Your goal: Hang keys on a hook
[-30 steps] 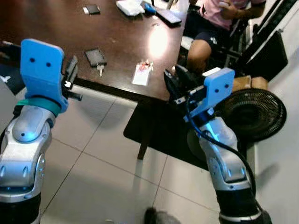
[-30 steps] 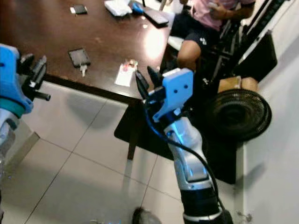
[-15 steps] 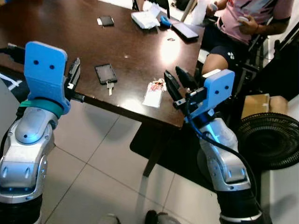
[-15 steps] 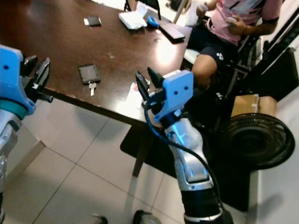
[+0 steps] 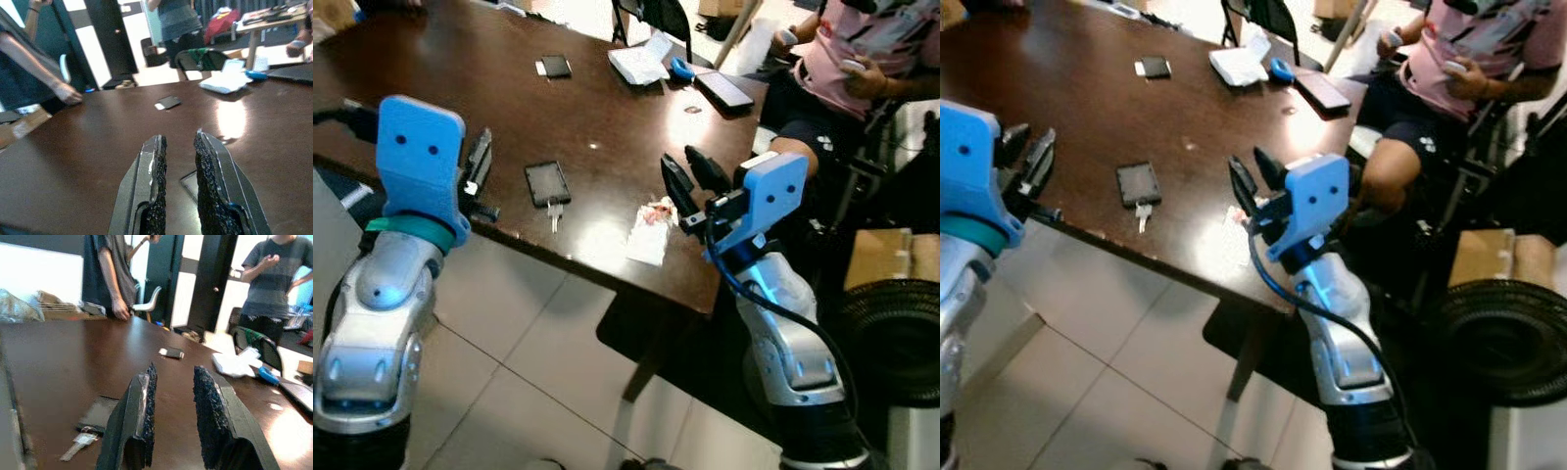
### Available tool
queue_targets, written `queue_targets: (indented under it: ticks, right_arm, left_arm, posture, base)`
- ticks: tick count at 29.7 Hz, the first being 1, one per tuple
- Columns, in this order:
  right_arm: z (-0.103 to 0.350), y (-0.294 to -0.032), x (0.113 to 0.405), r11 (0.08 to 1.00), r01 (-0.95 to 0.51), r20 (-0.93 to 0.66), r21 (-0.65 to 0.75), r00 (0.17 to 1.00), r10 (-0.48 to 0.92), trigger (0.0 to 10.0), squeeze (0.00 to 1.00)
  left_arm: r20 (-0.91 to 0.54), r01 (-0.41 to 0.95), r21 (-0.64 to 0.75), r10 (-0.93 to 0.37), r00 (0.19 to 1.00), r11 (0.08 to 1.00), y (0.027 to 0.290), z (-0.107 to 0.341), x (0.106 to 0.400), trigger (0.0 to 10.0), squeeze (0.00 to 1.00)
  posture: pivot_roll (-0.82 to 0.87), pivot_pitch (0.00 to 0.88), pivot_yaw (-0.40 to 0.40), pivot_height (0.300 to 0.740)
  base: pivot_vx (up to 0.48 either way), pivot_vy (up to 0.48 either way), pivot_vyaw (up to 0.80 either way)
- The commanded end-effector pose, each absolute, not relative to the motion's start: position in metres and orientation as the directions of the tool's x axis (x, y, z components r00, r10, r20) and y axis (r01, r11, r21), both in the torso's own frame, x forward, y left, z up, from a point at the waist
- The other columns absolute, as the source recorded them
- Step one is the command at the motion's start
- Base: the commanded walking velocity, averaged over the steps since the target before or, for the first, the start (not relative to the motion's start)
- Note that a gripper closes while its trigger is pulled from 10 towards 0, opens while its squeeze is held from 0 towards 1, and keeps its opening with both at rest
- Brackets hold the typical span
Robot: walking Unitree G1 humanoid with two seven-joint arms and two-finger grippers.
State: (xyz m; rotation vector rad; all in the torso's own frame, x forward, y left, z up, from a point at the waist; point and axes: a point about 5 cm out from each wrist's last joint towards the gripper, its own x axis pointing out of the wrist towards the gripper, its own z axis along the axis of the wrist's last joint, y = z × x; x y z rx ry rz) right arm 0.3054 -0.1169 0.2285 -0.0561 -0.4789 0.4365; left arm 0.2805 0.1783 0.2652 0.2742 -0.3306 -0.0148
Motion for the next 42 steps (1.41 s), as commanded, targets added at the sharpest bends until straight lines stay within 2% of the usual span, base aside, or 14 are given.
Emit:
queue_targets:
  ticks: [1, 20, 21, 23, 24, 28, 30, 31, 33, 34, 36, 38, 39, 42]
  right_arm:
    - [0.230, -0.116, 0.304, 0.906, -0.396, 0.441, -0.153, 0.793, 0.421, 10.0, 0.00]
    - [0.229, -0.116, 0.304, 0.906, -0.394, 0.439, -0.152, 0.795, 0.419, 10.0, 0.00]
    - [0.229, -0.116, 0.304, 0.906, -0.394, 0.438, -0.152, 0.795, 0.419, 10.0, 0.00]
    - [0.229, -0.115, 0.304, 0.907, -0.394, 0.438, -0.153, 0.795, 0.419, 10.0, 0.00]
    - [0.228, -0.115, 0.304, 0.905, -0.395, 0.436, -0.154, 0.795, 0.421, 10.0, 0.00]
    - [0.227, -0.114, 0.305, 0.902, -0.400, 0.430, -0.160, 0.795, 0.428, 10.0, 0.00]
    - [0.226, -0.114, 0.305, 0.898, -0.406, 0.421, -0.169, 0.794, 0.438, 10.0, 0.00]
    - [0.226, -0.114, 0.305, 0.898, -0.406, 0.421, -0.169, 0.794, 0.438, 10.0, 0.00]
    - [0.224, -0.115, 0.305, 0.893, -0.412, 0.410, -0.182, 0.793, 0.450, 10.0, 0.00]
    - [0.224, -0.115, 0.305, 0.893, -0.412, 0.410, -0.182, 0.793, 0.450, 10.0, 0.00]
    - [0.223, -0.117, 0.306, 0.890, -0.413, 0.401, -0.191, 0.795, 0.455, 10.0, 0.00]
    - [0.223, -0.117, 0.306, 0.890, -0.413, 0.401, -0.191, 0.795, 0.455, 10.0, 0.00]
    - [0.222, -0.117, 0.306, 0.889, -0.415, 0.395, -0.194, 0.797, 0.458, 10.0, 0.00]
    - [0.217, -0.116, 0.306, 0.878, -0.432, 0.368, -0.206, 0.797, 0.479, 10.0, 0.00]
  left_arm:
    - [0.315, -0.042, 0.275, -0.048, 0.948, 0.961, 0.182, 0.264, 0.280, 10.0, 0.00]
    - [0.301, -0.033, 0.272, -0.053, 0.952, 0.962, 0.182, 0.262, 0.281, 10.0, 0.00]
    - [0.269, 0.046, 0.312, -0.134, 0.954, 0.949, 0.176, 0.259, 0.279, 10.0, 0.00]
    - [0.243, 0.104, 0.340, -0.195, 0.950, 0.935, 0.172, 0.255, 0.277, 10.0, 0.00]
    - [0.132, 0.268, 0.456, -0.363, 0.923, 0.848, 0.162, 0.241, 0.271, 10.0, 0.00]
    - [-0.002, 0.374, 0.544, -0.444, 0.896, 0.751, 0.159, 0.222, 0.269, 10.0, 0.00]
    - [-0.122, 0.467, 0.601, -0.504, 0.855, 0.648, 0.156, 0.206, 0.267, 10.0, 0.00]
    - [-0.122, 0.467, 0.601, -0.504, 0.855, 0.648, 0.156, 0.206, 0.267, 10.0, 0.00]
    - [-0.223, 0.577, 0.605, -0.578, 0.785, 0.549, 0.151, 0.193, 0.263, 10.0, 0.00]
    - [-0.223, 0.577, 0.605, -0.578, 0.785, 0.549, 0.151, 0.193, 0.263, 10.0, 0.00]
    - [-0.310, 0.677, 0.575, -0.643, 0.700, 0.459, 0.147, 0.185, 0.261, 10.0, 0.00]
    - [-0.310, 0.677, 0.575, -0.643, 0.700, 0.459, 0.147, 0.185, 0.261, 10.0, 0.00]
    - [-0.362, 0.716, 0.572, -0.661, 0.658, 0.400, 0.147, 0.180, 0.262, 10.0, 0.00]
    - [-0.425, 0.733, 0.583, -0.637, 0.643, 0.351, 0.148, 0.173, 0.270, 10.0, 0.00]
  posture:
    - [0.13, 0.054, 0.010, 0.740]
    - [0.13, 0.058, 0.013, 0.740]
    - [0.13, 0.059, 0.012, 0.740]
    - [0.13, 0.059, 0.012, 0.740]
    - [0.13, 0.065, 0.014, 0.740]
    - [0.13, 0.066, 0.015, 0.740]
    - [0.13, 0.069, 0.015, 0.740]
    - [0.13, 0.069, 0.015, 0.740]
    - [0.12, 0.069, 0.020, 0.740]
    - [0.12, 0.069, 0.020, 0.740]
    - [0.12, 0.068, 0.018, 0.740]
    - [0.12, 0.068, 0.018, 0.740]
    - [0.12, 0.072, 0.018, 0.740]
    - [0.11, 0.080, 0.020, 0.740]
  base:
    - [0.307, 0.000, 0.00]
    - [0.289, 0.000, 0.00]
    - [0.000, 0.000, 0.00]
    - [0.000, 0.000, 0.00]
    - [0.000, 0.000, 0.00]
    - [0.000, 0.000, 0.00]
    - [0.000, 0.000, 0.00]
    - [0.000, 0.000, 0.00]
    - [0.000, 0.000, 0.00]
    - [0.000, 0.000, 0.00]
    - [0.000, 0.000, 0.00]
    - [0.000, 0.000, 0.00]
    - [0.000, 0.000, 0.00]
    - [0.000, 0.000, 0.00]
